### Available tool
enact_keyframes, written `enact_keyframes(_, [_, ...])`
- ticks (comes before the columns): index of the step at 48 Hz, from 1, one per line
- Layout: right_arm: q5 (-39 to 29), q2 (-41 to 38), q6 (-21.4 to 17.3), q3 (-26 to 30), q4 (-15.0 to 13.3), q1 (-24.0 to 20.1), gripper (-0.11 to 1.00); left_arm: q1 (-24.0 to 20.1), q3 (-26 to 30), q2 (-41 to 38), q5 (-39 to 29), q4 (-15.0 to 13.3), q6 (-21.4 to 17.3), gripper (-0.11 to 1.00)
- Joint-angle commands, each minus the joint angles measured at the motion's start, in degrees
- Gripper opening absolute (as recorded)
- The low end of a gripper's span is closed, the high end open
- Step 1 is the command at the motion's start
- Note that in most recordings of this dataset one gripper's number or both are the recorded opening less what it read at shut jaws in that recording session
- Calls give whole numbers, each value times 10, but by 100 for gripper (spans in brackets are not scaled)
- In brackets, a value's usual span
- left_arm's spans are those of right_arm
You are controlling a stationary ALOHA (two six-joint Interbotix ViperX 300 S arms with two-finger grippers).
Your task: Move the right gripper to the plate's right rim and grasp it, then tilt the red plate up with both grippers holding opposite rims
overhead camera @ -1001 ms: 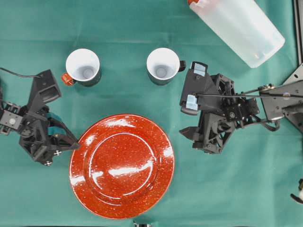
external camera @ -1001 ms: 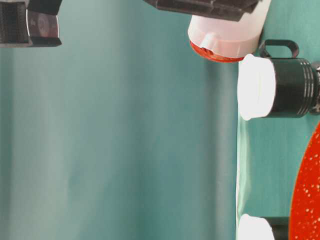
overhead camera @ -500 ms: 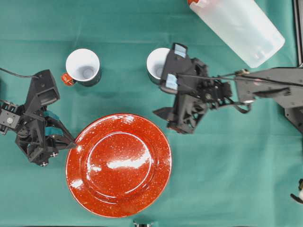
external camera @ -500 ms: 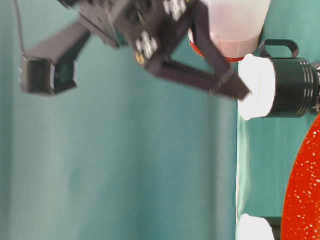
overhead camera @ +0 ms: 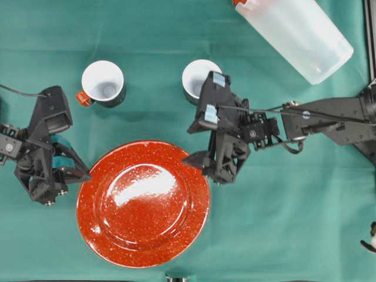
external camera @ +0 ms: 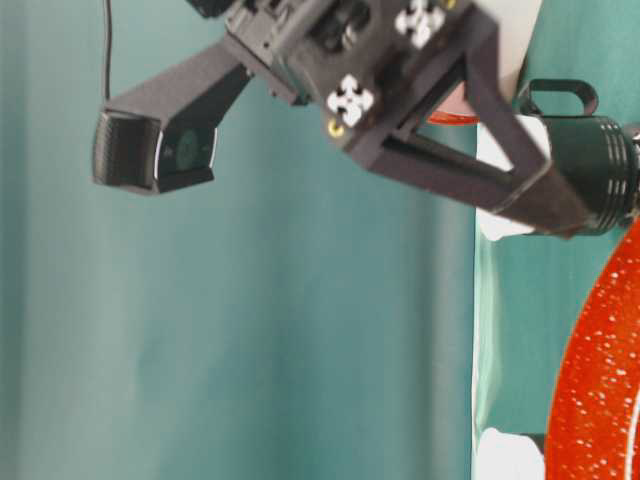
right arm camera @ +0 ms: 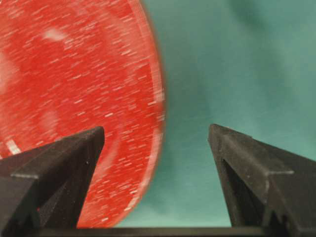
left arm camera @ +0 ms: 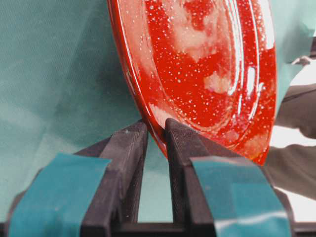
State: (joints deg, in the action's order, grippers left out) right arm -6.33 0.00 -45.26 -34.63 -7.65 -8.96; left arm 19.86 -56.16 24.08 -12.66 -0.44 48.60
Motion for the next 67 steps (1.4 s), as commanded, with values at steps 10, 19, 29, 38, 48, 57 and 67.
enact_keyframes(10, [36, -6, 1, -1, 22, -7, 85, -25, 33, 28, -29, 2, -76, 11])
enact_keyframes(19, [39, -30, 0, 2, 22, -8, 86, -33, 46, 41, -56, 2, -109, 11])
enact_keyframes(29, [53, -51, 3, 22, 21, -8, 84, -34, 48, 54, -72, 2, -113, 11])
enact_keyframes(38, [62, -51, 7, 40, 18, -22, 52, -35, 47, 57, -84, 2, -113, 11])
enact_keyframes(48, [53, -40, 8, 53, 11, -39, 30, -38, 48, 58, -91, 2, -113, 10])
enact_keyframes(57, [23, -13, 8, 54, 9, -39, 25, -46, 47, 64, -92, 2, -113, 9])
enact_keyframes(67, [-47, 18, 8, 60, 2, -38, 22, -54, 50, 82, -92, 2, -117, 9])
